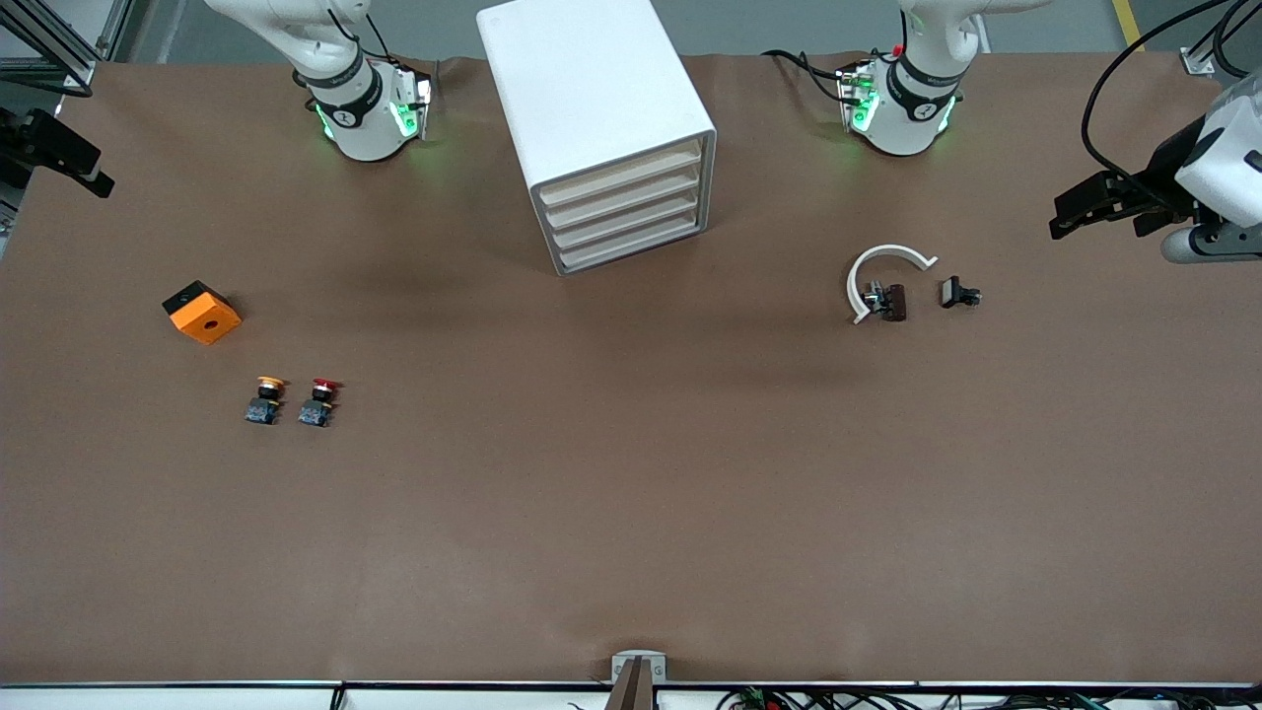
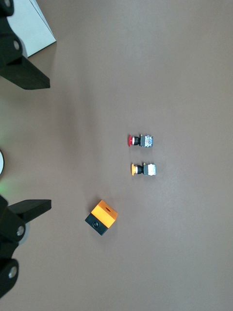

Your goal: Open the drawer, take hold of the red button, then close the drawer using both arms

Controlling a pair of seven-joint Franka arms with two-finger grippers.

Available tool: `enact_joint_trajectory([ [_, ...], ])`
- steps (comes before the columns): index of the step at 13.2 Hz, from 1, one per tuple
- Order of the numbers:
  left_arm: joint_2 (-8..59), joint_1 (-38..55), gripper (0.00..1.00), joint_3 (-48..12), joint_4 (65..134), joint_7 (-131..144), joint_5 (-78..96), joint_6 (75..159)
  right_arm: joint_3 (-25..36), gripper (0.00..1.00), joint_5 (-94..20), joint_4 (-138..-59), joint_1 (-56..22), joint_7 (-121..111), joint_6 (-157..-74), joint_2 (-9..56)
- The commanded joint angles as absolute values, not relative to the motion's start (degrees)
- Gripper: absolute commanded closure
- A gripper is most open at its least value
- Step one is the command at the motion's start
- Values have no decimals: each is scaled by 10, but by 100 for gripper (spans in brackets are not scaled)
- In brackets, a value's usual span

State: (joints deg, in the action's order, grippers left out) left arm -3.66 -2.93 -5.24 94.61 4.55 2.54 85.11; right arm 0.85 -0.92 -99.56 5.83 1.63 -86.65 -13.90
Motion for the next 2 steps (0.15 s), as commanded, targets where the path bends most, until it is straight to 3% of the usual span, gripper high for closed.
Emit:
enact_joint_trajectory([
  [1,-31,-28,0,-55,932,36,11,838,7,0,-4,-984,48,39,-851,-145],
  [2,-32,-28,0,-55,932,36,11,838,7,0,-5,-984,42,43,-848,-145],
])
